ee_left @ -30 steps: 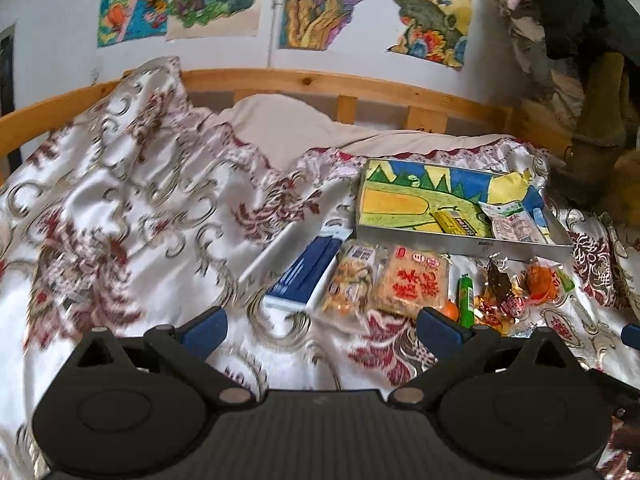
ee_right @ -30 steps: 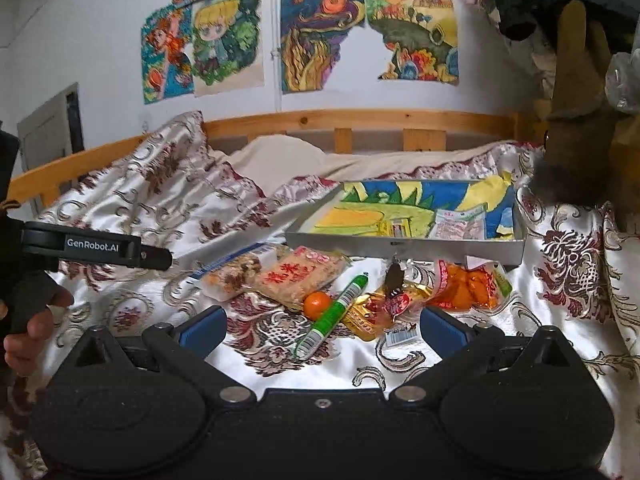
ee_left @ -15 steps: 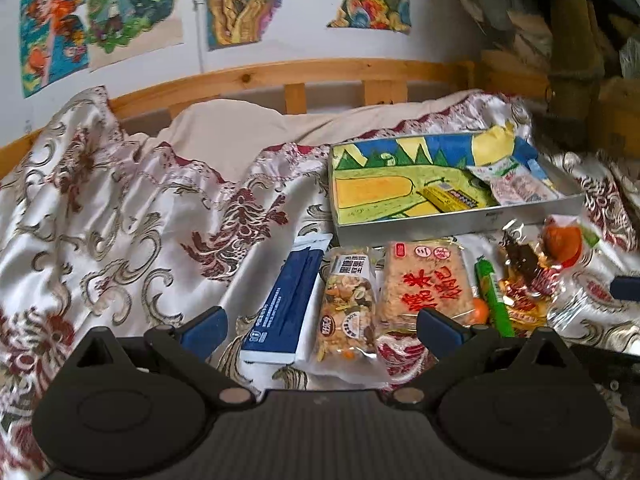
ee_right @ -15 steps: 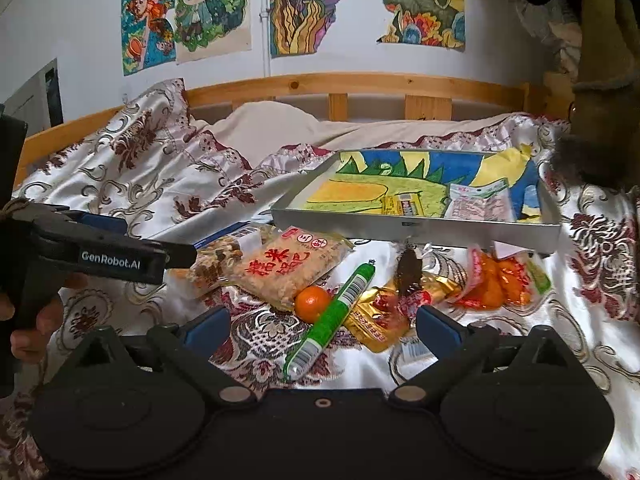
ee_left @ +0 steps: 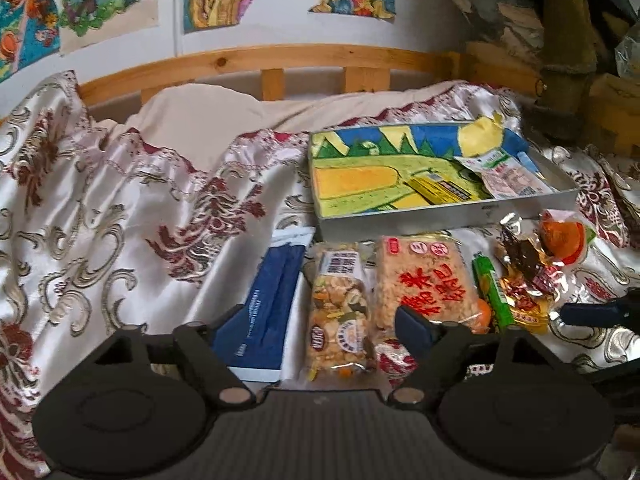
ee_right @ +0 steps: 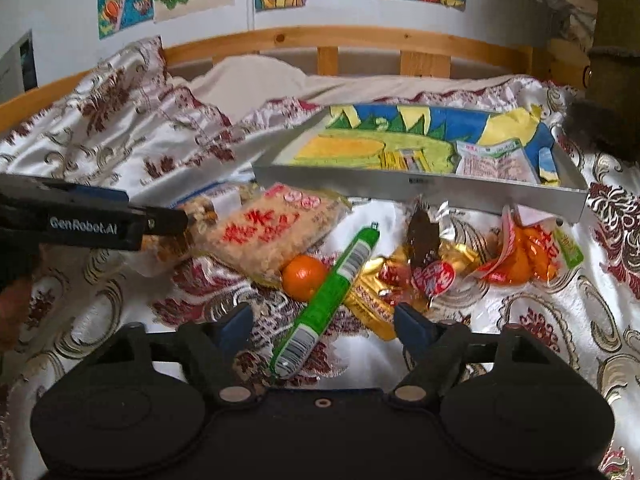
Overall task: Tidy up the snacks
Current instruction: 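Grasp the nut-mix bag with the left tool while the right tool grasps the green sausage stick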
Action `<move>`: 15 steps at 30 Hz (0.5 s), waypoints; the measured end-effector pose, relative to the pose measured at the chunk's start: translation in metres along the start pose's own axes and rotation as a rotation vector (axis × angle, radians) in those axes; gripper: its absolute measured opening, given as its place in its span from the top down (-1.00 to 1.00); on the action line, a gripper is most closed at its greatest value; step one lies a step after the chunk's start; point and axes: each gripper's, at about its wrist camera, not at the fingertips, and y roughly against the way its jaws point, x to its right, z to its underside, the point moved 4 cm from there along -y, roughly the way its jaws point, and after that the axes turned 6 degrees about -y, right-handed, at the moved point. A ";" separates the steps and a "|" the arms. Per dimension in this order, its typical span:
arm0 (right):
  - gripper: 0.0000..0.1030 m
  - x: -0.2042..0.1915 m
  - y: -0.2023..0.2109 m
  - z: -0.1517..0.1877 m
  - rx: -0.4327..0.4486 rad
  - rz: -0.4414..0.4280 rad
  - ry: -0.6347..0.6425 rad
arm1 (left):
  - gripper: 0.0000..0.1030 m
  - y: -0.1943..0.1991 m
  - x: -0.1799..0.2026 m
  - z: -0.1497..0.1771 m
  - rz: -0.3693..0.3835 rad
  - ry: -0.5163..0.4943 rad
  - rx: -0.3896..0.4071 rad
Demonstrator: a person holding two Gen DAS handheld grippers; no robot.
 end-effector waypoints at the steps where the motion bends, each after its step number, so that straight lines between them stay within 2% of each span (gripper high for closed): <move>1: -0.41 0.000 -0.003 0.001 -0.008 0.001 -0.001 | -0.50 -0.002 0.001 0.000 0.006 -0.001 -0.012; 3: -0.28 0.000 -0.006 0.002 -0.021 -0.008 -0.010 | -0.32 -0.006 0.004 0.000 0.023 -0.003 -0.044; 5: -0.09 0.000 -0.011 0.004 -0.039 -0.024 -0.023 | -0.05 -0.009 0.004 0.001 0.039 0.010 -0.075; 8: 0.00 0.002 -0.015 0.005 -0.058 -0.027 -0.042 | 0.09 -0.016 0.004 0.005 0.037 0.030 -0.124; 12: 0.04 0.004 -0.018 0.005 -0.076 -0.026 -0.049 | 0.12 -0.016 0.002 0.007 0.035 0.058 -0.130; 15: 0.37 0.003 -0.018 0.004 -0.087 -0.027 -0.031 | 0.16 -0.014 0.002 0.006 0.039 0.096 -0.135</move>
